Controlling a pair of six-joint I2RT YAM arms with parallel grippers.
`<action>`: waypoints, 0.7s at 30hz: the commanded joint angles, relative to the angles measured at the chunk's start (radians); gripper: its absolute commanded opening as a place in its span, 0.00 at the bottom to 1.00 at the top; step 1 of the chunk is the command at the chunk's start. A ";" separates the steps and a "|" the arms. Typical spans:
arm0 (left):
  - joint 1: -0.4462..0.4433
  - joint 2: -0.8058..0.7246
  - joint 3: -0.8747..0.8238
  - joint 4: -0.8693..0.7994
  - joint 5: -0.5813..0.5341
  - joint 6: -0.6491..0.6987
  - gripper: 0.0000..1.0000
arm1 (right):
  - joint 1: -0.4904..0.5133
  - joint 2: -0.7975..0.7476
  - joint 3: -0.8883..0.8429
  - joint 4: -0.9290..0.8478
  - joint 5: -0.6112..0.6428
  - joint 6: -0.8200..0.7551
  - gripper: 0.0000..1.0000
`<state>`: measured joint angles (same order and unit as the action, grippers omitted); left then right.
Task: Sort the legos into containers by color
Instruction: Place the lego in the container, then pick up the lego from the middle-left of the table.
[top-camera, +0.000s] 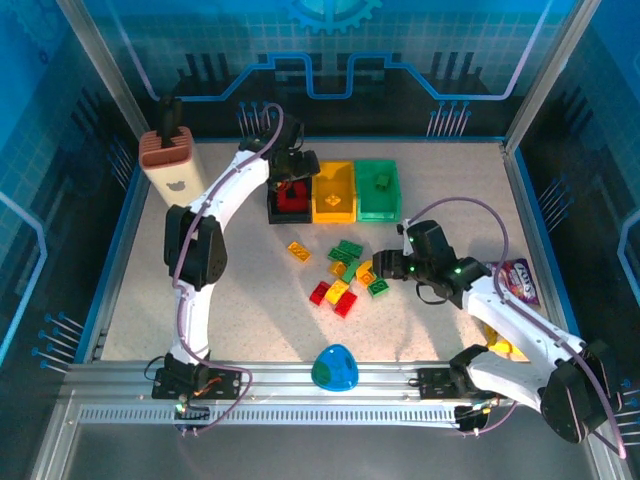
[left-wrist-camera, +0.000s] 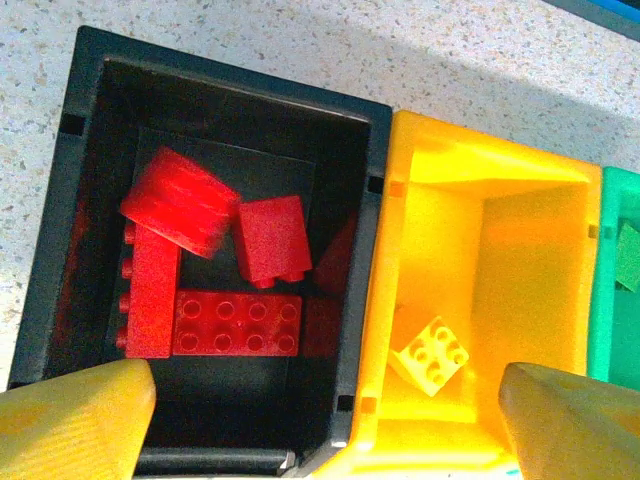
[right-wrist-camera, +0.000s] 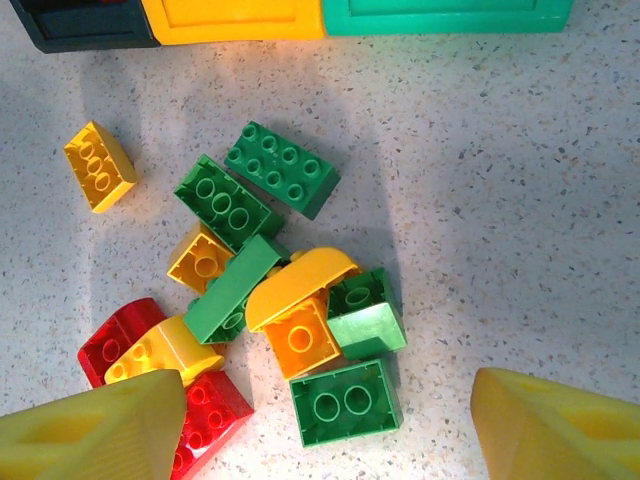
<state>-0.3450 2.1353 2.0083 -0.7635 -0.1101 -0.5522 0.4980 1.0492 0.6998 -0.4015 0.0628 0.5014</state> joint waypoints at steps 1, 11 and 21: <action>-0.030 -0.136 -0.028 0.012 -0.022 0.068 0.91 | 0.017 -0.021 -0.019 -0.040 -0.003 0.015 0.77; -0.136 -0.432 -0.418 0.104 -0.044 0.146 0.80 | 0.045 0.010 -0.031 -0.040 -0.011 0.017 0.77; -0.370 -0.493 -0.674 0.120 -0.019 0.279 0.70 | 0.067 0.039 -0.001 -0.055 0.048 0.045 0.70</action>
<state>-0.6567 1.6604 1.3762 -0.6529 -0.1520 -0.3431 0.5564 1.0927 0.6785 -0.4313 0.0723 0.5152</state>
